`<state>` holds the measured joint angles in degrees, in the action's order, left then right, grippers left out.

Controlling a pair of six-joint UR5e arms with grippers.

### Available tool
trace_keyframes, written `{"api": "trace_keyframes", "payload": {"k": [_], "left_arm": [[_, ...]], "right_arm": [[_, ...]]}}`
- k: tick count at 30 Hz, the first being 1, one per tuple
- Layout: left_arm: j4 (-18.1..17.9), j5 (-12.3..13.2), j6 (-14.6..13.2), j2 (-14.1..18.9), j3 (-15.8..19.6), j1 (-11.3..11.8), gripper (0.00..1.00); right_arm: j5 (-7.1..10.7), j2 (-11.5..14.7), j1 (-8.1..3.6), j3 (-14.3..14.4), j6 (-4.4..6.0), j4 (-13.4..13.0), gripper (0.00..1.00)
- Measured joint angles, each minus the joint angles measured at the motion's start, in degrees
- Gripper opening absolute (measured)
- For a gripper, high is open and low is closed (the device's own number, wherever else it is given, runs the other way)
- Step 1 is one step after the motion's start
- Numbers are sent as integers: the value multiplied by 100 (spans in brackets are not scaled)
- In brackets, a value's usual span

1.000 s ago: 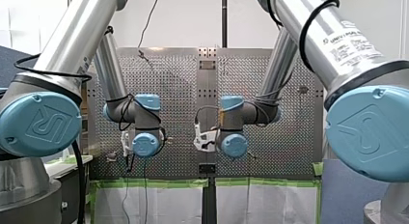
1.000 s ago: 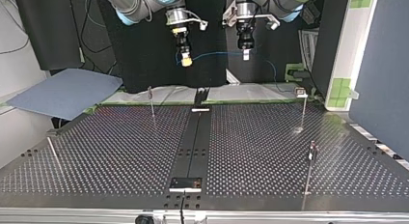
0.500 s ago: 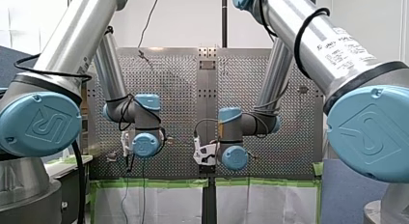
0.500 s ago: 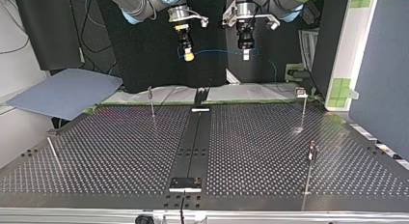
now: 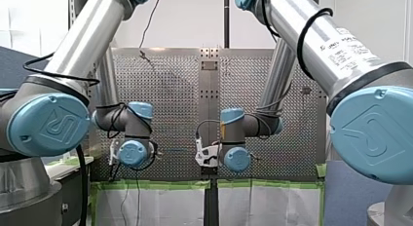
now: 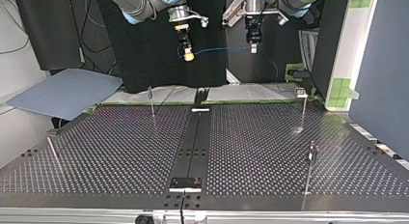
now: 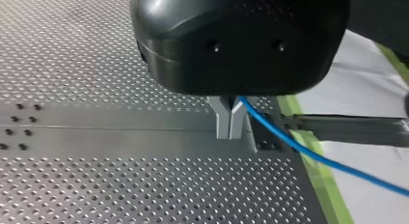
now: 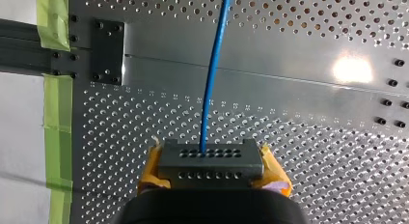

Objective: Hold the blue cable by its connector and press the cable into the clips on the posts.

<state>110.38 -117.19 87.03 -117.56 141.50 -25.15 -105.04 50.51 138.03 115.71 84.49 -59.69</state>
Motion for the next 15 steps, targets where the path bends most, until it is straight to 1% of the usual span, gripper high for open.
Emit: {"api": "trace_keyframes", "payload": {"k": [3, 6, 13, 15], "left_arm": [[1, 174, -105, -4, 12, 160, 0], [2, 289, -139, -5, 14, 234, 0], [6, 343, -155, -10, 12, 257, 0], [41, 381, -187, 11, -22, 223, 0]], "right_arm": [[0, 0, 0, 0, 0, 0, 0], [0, 0, 0, 0, 0, 0, 0], [0, 0, 0, 0, 0, 0, 0], [-21, 19, 21, -3, 20, 20, 0]]}}
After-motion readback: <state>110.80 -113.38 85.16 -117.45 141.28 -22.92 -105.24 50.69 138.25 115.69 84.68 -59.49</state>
